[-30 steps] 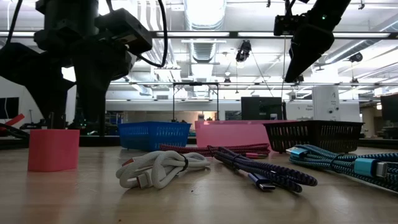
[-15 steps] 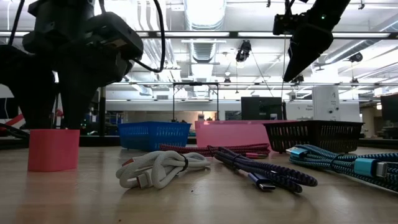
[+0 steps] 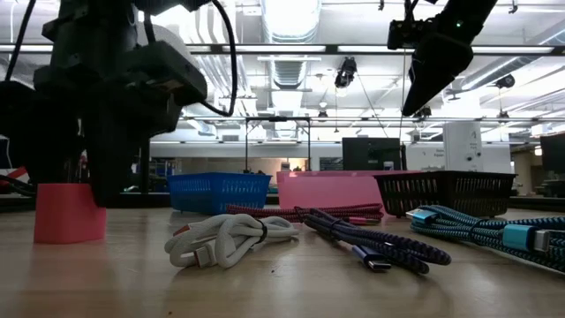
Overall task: Pick and place items into bin
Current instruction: Put the pink charger adapter into the black bin
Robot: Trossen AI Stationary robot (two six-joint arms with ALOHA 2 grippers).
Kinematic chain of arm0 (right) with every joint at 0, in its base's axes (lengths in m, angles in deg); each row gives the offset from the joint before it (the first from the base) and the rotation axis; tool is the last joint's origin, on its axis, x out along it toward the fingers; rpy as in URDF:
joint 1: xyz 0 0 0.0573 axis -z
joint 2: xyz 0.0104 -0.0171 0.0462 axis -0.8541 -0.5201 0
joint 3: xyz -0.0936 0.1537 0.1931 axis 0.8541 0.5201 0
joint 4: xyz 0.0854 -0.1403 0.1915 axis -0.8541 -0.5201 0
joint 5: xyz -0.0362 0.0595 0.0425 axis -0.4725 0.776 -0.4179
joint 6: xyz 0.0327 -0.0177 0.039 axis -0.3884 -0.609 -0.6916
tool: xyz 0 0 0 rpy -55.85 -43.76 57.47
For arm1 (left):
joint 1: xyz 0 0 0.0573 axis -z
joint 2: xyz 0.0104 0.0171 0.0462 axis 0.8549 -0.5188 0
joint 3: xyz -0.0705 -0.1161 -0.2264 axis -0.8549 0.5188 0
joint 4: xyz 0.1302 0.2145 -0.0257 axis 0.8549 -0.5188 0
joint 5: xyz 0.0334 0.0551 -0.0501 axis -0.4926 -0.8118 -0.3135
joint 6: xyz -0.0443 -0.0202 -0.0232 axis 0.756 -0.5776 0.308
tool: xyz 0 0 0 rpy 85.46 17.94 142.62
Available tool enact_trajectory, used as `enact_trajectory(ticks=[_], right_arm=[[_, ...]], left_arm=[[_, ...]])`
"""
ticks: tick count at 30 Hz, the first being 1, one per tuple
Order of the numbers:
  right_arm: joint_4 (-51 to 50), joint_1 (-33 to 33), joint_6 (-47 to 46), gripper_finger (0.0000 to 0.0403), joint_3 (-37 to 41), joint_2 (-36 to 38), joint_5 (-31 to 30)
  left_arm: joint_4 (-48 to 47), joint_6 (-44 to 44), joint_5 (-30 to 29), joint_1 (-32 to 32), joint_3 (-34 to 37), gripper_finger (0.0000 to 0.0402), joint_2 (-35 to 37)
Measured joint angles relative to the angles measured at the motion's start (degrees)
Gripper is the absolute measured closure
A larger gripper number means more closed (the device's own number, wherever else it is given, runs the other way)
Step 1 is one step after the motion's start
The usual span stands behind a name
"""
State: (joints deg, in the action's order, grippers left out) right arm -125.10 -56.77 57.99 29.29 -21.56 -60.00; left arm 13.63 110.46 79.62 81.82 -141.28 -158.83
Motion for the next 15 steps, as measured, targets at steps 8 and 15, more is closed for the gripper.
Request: enact_trajectory(ticks=[8, 15], right_arm=[[-0.02, 0.00, 0.17, 0.0207, 0.00, 0.00, 0.00], [-0.04, 0.00, 0.17, 0.0207, 0.00, 0.00, 0.00]], left_arm=[[0.46, -0.01, 2.08, 0.00, -0.13, 0.0220, -1.35], [0.51, -0.56, 2.10, 0.00, -0.22, 0.0263, -1.08]])
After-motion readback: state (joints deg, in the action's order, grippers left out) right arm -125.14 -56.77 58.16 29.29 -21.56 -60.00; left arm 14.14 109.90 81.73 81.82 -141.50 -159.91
